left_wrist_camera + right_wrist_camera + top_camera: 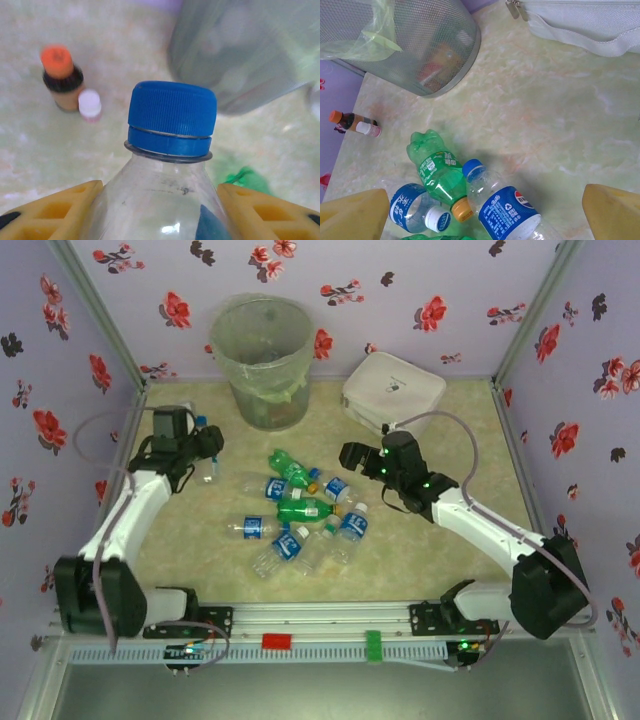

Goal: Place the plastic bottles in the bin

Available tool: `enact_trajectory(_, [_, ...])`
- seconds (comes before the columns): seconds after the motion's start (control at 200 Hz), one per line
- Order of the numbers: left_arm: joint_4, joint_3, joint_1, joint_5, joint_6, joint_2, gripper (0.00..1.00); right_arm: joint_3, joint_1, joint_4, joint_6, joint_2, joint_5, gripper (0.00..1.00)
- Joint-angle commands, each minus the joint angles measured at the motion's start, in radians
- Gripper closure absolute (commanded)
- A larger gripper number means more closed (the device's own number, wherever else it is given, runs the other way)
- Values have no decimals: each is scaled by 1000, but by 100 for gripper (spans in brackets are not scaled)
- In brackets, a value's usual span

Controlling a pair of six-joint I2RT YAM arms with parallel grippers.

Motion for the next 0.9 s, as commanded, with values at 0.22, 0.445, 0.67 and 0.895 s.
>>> enact_trajectory(0.22, [111,185,-15,38,-57,-93,55,-24,5,63,-5,4,-41,0])
enact_trajectory(0.445, [178,481,-45,109,-20,106,55,-46,5,50,-5,-55,-15,0])
enact_trajectory(0.67, [244,755,-75,134,-13,366,55,-69,5,46,3,-97,18,0])
enact_trajectory(0.895, [258,1061,-128,135,27,645,56,-69,5,19,-9,-129,22,0])
